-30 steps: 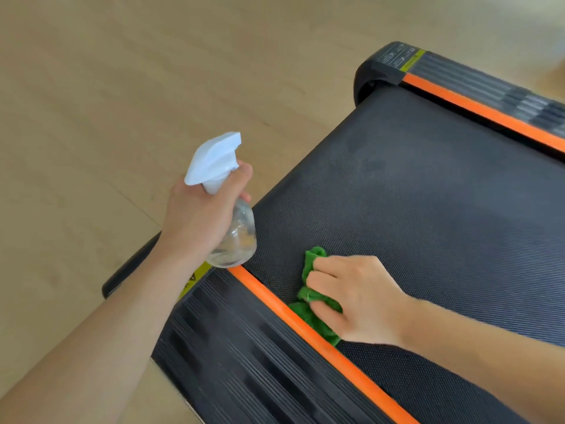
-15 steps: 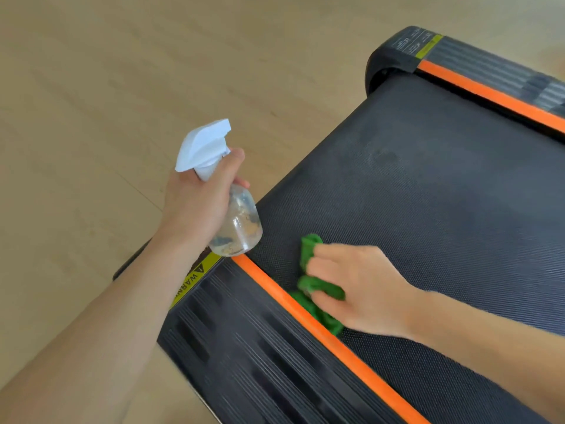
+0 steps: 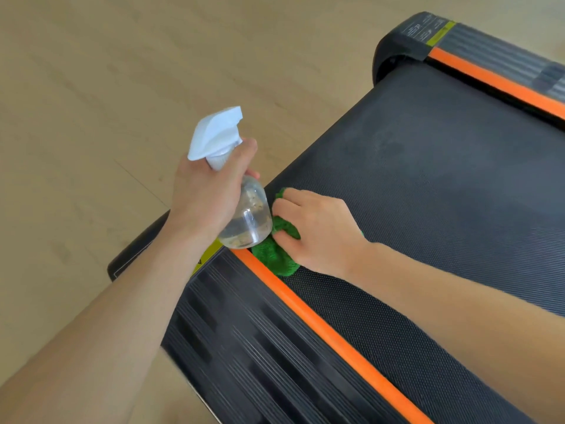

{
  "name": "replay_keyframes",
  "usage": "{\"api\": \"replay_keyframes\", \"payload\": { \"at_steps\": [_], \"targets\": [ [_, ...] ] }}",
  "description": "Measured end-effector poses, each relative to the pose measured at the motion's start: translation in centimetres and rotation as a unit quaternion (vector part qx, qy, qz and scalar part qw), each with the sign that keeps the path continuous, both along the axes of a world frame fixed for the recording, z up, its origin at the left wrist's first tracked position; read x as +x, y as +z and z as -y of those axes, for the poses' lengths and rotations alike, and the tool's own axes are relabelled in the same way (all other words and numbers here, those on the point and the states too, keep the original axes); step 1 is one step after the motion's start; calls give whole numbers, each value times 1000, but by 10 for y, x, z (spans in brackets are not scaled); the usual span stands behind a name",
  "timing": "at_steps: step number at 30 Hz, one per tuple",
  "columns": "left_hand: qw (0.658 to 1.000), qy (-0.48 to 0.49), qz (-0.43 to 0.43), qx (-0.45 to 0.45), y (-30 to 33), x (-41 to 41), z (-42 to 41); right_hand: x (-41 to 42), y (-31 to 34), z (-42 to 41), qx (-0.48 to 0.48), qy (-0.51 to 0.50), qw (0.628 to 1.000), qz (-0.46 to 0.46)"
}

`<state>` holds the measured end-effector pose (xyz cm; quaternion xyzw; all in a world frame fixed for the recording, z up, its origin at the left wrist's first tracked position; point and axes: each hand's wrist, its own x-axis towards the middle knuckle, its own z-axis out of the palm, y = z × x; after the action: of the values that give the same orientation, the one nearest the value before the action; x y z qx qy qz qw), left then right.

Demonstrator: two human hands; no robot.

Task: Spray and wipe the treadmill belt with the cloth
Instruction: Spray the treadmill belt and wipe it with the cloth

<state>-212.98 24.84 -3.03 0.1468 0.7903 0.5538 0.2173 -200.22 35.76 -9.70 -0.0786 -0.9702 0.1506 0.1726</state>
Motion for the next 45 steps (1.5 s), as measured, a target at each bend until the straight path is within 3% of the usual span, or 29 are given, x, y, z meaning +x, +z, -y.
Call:
{"api": "replay_keyframes", "payload": {
  "at_steps": [3, 8, 11, 16, 18, 20, 23, 26, 28, 33, 36, 38, 40, 42, 45],
  "targets": [
    [1000, -10, 6, -8, 4, 2, 1, 34, 2, 13, -26, -39, 999, 12],
    [999, -30, -11, -32, 5, 8, -4, 134, 13, 19, -22, 49, 995, 87],
    [999, -30, 3, -18, 0, 15, -14, 131, 9, -1, 27, 113, 990, 80],
    [998, -58, -18, -34, -8, 25, -28, 120, 4, -13, 23, 100, 994, 43],
    [997, -59, -25, -35, -9, 25, -30, 109, -1, -24, 27, 58, 998, 28],
    [997, -63, -35, -37, -10, 25, -31, 77, -3, -57, 50, -62, 997, 8],
    [994, -80, -59, -44, -9, 30, -33, 19, -5, -123, 43, -275, 960, 10],
    [994, -84, -63, -41, -8, 32, -33, -7, -8, -136, 30, -351, 935, 24],
    [994, -84, -64, -42, -7, 31, -32, 12, -9, -107, 15, -326, 945, 14],
    [990, -104, -77, -55, -6, 36, -32, 131, 3, -4, -13, -156, 987, 37],
    [987, -123, -79, -70, -5, 36, -34, 162, 10, -5, 36, -28, 998, 45],
    [982, -139, -90, -89, -4, 35, -38, 145, 5, -40, 82, -5, 995, 52],
    [977, -147, -101, -116, -1, 35, -40, 107, -1, -89, 95, -158, 983, 30],
    [974, -148, -107, -133, 0, 37, -43, 70, -3, -141, 68, -343, 936, 29],
    [968, -164, -105, -160, 4, 36, -50, 41, -7, -158, 33, -428, 902, 38]
  ]
}}
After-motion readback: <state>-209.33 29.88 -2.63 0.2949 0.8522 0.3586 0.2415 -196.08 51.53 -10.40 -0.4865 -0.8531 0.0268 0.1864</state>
